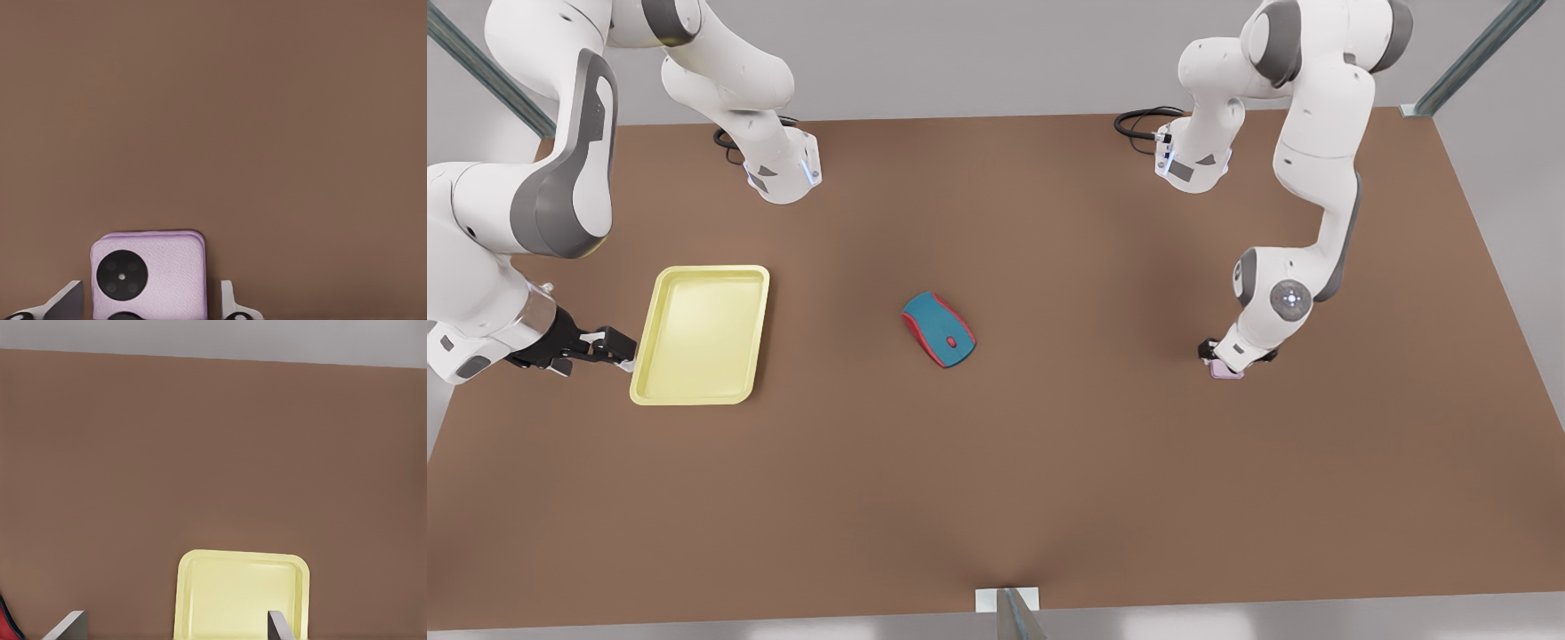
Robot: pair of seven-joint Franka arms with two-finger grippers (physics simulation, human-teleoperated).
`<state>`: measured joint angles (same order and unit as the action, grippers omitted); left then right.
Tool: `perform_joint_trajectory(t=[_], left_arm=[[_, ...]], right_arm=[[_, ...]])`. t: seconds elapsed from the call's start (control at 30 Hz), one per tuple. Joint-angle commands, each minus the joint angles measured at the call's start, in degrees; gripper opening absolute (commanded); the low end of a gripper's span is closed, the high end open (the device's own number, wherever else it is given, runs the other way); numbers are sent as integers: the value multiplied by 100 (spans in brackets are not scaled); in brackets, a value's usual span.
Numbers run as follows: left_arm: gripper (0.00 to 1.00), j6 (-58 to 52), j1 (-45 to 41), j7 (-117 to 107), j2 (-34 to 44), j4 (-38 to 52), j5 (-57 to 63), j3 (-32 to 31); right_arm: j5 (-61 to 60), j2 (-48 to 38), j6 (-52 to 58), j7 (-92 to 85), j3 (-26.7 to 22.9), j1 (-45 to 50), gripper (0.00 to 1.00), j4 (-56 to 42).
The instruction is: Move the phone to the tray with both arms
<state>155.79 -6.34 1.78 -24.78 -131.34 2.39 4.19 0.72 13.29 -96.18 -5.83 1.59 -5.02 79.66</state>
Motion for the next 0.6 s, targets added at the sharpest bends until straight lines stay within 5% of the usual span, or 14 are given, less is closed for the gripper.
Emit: perform_joint_trajectory(t=[0.0, 0.23, 0.57], left_arm=[[100, 48, 1, 586, -18, 3, 7, 12], [85, 39, 1, 586, -53, 12, 7, 20], [82, -224, -17, 525, 0, 170, 7, 20]], right_arm=[[-10, -28, 2, 82, -1, -17, 100, -3], [-10, -11, 2, 188, -1, -8, 100, -3], [-10, -20, 2, 188, -1, -17, 100, -3]])
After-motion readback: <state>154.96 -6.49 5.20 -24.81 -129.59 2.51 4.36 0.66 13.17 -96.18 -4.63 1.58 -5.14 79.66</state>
